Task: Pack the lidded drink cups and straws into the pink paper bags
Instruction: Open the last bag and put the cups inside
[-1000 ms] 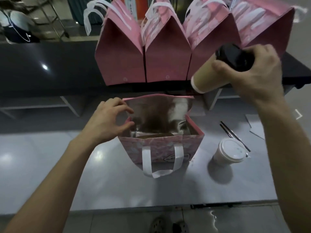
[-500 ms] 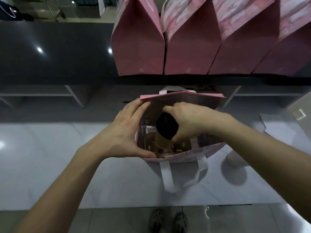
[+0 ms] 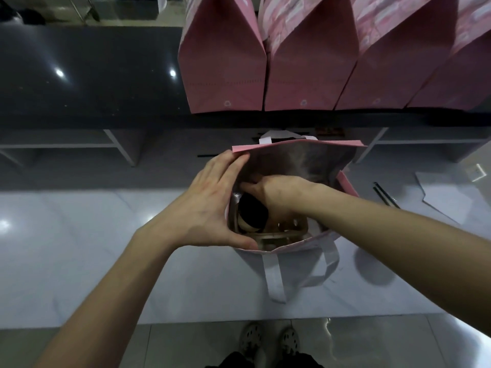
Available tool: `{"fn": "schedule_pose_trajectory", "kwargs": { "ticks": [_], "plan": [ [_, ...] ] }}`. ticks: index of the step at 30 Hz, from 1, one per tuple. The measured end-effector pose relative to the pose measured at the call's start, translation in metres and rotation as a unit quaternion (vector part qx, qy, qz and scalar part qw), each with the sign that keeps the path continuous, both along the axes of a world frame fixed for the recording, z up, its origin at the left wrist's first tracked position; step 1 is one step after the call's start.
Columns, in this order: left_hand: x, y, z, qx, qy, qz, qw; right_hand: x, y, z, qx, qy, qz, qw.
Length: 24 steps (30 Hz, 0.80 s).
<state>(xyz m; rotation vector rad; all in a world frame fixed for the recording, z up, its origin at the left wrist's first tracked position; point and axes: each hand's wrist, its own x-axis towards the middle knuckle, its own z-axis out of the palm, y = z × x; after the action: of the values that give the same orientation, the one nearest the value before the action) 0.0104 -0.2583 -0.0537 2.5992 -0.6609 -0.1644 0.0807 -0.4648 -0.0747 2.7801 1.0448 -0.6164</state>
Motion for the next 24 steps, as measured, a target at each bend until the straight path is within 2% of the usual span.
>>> {"fn": "schedule_pose_trajectory", "kwargs": {
  "ticks": [6, 10, 12, 15, 17, 20, 22, 24],
  "plan": [
    [0.002, -0.002, 0.006, 0.024, 0.010, 0.018, 1.000, -0.004, 0.002, 0.009, -0.007, -0.004, -0.020, 1.000],
    [0.003, -0.003, 0.011, 0.047, 0.011, 0.028, 0.998, -0.012, 0.000, 0.018, -0.010, 0.037, -0.062, 0.997],
    [0.001, -0.003, 0.017, 0.066, -0.026, 0.035, 0.997, -0.017, -0.006, 0.029, 0.017, 0.049, -0.095, 0.994],
    [-0.002, -0.006, 0.028, 0.146, -0.153, 0.030, 0.977, -0.026, -0.032, 0.062, 0.115, 0.001, -0.142, 0.983],
    [-0.003, -0.012, 0.037, 0.166, -0.220, 0.028, 0.961, -0.038, -0.060, 0.081, 0.216, -0.049, -0.189, 0.957],
    [-0.004, -0.031, 0.050, 0.111, -0.235, 0.013, 0.966, -0.066, -0.104, 0.089, 0.401, -0.135, -0.280, 0.862],
    [-0.003, -0.051, 0.058, 0.096, -0.214, -0.014, 0.972, -0.083, -0.132, 0.079, 0.423, -0.188, -0.331, 0.822],
    [0.002, -0.072, 0.061, 0.095, -0.191, -0.050, 0.976, -0.096, -0.160, 0.061, 0.364, -0.217, -0.383, 0.821]
  ]
}}
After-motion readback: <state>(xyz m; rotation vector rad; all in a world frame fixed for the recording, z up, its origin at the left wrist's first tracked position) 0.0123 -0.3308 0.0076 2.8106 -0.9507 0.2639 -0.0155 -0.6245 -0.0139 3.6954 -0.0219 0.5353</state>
